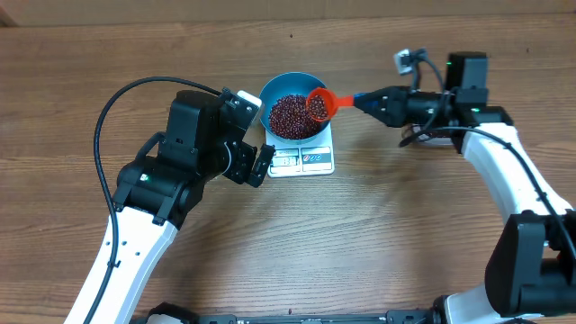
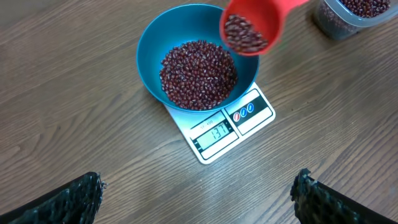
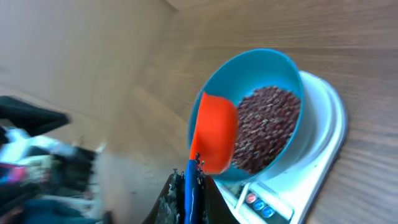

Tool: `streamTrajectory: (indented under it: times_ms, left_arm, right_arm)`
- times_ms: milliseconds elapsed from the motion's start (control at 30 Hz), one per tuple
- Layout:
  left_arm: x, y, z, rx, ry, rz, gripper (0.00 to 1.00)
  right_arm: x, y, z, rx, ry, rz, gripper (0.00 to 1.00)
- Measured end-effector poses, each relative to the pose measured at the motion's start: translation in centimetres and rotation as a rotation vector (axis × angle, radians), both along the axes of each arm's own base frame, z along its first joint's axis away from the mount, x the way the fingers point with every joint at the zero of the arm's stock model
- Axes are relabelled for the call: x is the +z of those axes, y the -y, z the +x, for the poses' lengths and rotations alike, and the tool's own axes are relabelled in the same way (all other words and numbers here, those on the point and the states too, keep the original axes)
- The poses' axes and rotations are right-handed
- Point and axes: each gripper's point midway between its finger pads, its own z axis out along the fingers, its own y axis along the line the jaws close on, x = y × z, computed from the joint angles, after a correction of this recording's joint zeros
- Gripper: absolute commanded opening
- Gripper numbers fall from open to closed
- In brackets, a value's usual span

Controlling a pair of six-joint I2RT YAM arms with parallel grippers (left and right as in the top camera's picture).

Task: Scoop item into bowl and weigh 150g on scale
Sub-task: 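Tilt the scoop with the right gripper to pour beans into the bowl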

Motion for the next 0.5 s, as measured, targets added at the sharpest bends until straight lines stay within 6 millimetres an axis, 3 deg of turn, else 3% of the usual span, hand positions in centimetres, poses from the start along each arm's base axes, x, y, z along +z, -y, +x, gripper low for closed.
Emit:
streamTrajectory:
  times_ms: [267,500]
  left_arm:
    - [0.0,0.0,0.0,0.000,0.000,0.000,1.00]
    - [0.0,0.0,0.0,0.000,0.000,0.000,1.00]
  right_arm:
    - [-0.5,-2.1,1.9,-0.036,0.163,-0.152,0.04]
    - [-0.6,-2.4,2.2,0.032,0.337,-0.256,0.04]
